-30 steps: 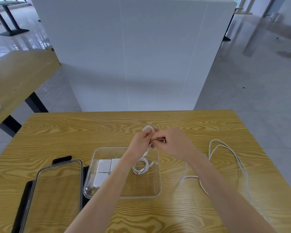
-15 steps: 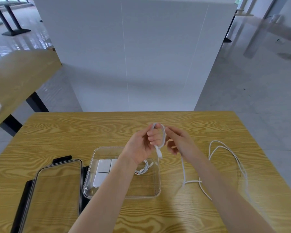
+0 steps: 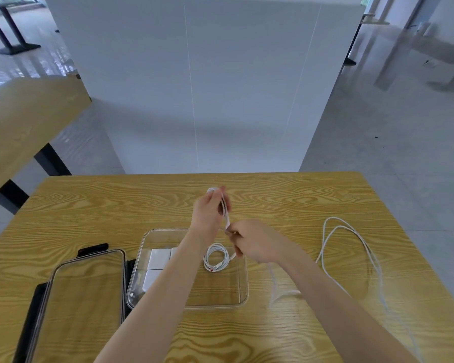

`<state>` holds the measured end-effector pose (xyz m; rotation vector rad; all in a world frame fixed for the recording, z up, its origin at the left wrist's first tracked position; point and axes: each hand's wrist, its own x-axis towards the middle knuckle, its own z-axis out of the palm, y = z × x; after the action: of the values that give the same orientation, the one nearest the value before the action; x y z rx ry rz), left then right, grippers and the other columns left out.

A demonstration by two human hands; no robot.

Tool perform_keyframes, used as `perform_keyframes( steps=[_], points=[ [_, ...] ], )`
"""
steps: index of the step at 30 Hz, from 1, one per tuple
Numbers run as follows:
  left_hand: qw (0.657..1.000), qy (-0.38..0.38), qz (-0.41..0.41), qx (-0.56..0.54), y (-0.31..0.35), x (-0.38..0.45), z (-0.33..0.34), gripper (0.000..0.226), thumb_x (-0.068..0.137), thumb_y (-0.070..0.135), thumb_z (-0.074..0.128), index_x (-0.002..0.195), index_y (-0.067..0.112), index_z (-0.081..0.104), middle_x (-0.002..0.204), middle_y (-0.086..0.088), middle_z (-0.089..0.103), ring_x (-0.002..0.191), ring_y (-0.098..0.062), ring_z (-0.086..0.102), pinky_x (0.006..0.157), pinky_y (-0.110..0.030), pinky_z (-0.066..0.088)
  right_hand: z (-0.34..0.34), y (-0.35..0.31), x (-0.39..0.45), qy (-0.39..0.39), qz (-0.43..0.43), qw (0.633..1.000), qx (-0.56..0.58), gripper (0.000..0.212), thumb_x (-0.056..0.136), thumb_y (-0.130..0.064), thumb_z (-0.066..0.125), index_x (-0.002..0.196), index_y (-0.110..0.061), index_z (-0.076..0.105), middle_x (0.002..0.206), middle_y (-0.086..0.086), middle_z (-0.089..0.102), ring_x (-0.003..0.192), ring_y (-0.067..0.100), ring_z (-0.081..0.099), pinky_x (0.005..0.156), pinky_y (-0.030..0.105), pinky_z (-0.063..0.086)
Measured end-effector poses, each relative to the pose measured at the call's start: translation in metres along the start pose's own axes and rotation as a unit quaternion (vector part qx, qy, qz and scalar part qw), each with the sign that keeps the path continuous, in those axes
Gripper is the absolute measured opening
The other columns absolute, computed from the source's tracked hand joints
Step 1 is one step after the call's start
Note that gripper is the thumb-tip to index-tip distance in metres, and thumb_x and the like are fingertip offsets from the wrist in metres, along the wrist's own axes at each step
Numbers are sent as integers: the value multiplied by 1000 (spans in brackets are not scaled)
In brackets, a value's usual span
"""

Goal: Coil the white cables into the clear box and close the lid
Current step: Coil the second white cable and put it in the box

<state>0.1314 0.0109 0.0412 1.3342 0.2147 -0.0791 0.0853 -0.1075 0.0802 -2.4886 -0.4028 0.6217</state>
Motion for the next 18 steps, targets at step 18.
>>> perform_keyframes(
  steps=[18],
  points=[
    [951,-275,-141,-27,23,-42,8,49,96,28,31,57,8,54,34,10,32,29,-4,25,32,-16,18,-53,24,-4,121,-112,953,253,22,72,-23,78,73,-7,64,48,-5,51,45,9,39,46,16,31]
  ],
)
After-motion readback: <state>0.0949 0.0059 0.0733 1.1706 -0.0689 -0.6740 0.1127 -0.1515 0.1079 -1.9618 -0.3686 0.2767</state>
